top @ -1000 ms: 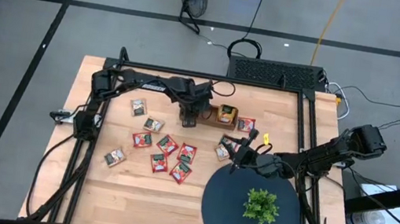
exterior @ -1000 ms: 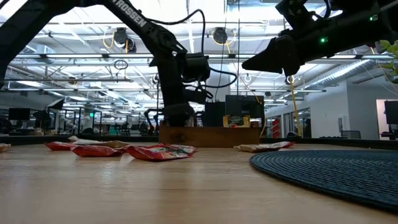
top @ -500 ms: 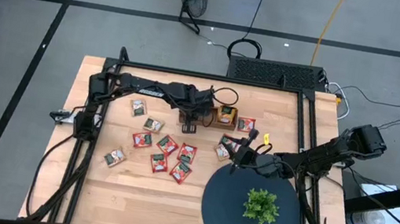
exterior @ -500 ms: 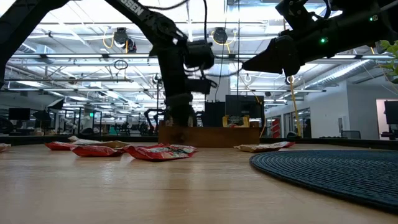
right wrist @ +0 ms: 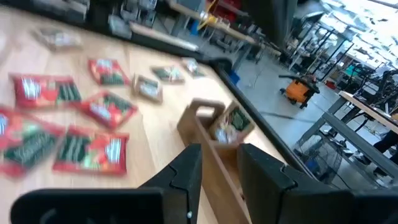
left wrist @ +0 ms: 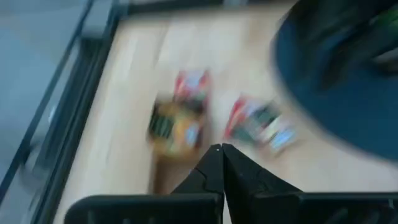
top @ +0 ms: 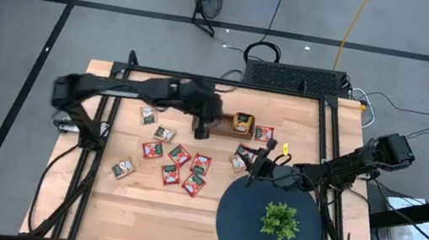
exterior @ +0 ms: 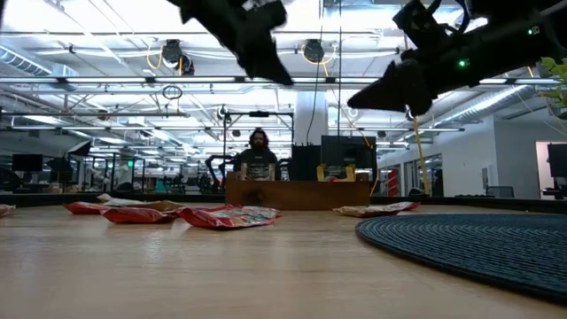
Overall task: Pick & Place Tea
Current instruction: Put the brown tea bag into the left section wooden organizer
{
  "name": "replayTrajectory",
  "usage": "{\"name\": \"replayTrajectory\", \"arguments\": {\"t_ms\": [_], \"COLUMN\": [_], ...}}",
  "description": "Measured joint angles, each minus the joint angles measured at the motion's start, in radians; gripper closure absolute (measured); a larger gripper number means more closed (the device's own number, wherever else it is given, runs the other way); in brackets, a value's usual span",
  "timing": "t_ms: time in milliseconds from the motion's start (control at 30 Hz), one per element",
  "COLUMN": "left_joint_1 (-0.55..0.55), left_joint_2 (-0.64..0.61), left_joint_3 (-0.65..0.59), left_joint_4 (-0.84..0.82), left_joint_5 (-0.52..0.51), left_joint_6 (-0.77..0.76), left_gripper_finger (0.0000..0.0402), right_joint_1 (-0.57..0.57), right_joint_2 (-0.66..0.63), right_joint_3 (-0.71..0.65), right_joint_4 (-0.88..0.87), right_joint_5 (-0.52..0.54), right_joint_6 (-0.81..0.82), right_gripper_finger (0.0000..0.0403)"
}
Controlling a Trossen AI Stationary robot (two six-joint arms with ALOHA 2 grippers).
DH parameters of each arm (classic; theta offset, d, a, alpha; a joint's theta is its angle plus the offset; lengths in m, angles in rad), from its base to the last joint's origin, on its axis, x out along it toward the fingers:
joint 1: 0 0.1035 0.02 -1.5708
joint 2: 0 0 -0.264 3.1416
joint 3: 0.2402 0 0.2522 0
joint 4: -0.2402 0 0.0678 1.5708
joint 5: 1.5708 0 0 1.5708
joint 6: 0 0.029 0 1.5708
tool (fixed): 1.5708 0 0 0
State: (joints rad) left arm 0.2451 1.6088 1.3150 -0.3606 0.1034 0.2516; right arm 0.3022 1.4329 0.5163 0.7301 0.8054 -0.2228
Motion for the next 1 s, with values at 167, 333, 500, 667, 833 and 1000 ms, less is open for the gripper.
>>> {"name": "replayTrajectory", "arguments": {"t_ms": [167,333,500,667,833,1000], "left_joint_1": [0.001,0.000,0.011,0.028,0.034,0.035], "left_joint_2": [-0.210,-0.354,-0.415,-0.412,-0.412,-0.412], "left_joint_3": [-0.285,-0.559,-0.738,-0.798,-0.814,-0.814], "left_joint_4": [0.328,0.651,0.830,0.893,0.885,0.885], "left_joint_5": [0.071,0.110,0.106,0.105,0.102,0.102], "left_joint_6": [-0.003,-0.032,-0.044,-0.051,-0.052,-0.048], "left_gripper_finger": [0.0373,0.0354,0.0339,0.0335,0.0334,0.0334], "right_joint_1": [-0.064,-0.180,-0.265,-0.338,-0.380,-0.395], "right_joint_2": [-0.053,0.001,0.109,0.192,0.213,0.207], "right_joint_3": [0.125,0.324,0.429,0.445,0.446,0.446], "right_joint_4": [-0.448,-0.896,-1.092,-1.189,-1.239,-1.259], "right_joint_5": [-0.210,-0.423,-0.557,-0.698,-0.859,-0.860], "right_joint_6": [0.190,0.281,0.234,0.298,0.433,0.564], "right_gripper_finger": [0.0274,0.0220,0.0177,0.0160,0.0160,0.0164]}}
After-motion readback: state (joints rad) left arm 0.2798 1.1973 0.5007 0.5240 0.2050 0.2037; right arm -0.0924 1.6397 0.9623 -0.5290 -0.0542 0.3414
